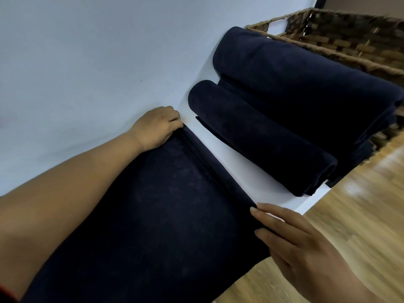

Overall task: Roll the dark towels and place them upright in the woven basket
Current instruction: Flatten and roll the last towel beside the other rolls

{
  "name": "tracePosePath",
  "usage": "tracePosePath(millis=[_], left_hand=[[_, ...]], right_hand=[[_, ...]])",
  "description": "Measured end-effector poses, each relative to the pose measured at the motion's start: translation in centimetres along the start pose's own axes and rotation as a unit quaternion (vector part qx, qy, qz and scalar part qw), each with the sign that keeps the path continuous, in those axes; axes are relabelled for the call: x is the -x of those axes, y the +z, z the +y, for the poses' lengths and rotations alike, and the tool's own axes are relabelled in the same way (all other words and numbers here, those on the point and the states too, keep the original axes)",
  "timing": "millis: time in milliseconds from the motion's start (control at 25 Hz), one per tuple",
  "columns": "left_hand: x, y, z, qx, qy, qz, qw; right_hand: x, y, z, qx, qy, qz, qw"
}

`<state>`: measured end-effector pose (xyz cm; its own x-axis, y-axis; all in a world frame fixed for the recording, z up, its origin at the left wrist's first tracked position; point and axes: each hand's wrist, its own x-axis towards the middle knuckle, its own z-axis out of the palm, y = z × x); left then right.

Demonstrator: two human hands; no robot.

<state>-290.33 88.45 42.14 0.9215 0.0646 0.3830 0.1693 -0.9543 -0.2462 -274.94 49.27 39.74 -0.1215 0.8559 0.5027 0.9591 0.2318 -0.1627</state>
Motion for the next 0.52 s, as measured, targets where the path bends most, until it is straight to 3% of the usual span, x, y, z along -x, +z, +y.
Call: tracePosePath(millis=[320,520], left_hand=[[0.3,-1.2,0.7,-0.001,0.043,-0.095,0.995],[1.1,-2.6,1.3,0.018,0.020,-0.189,0.982]], right_hand=[[-0.9,-0.6,0.0,0.027,-0.052,-0.065,0.996],[-0.3,0.6,-1.9,-0.074,0.107,0.019,0.991]])
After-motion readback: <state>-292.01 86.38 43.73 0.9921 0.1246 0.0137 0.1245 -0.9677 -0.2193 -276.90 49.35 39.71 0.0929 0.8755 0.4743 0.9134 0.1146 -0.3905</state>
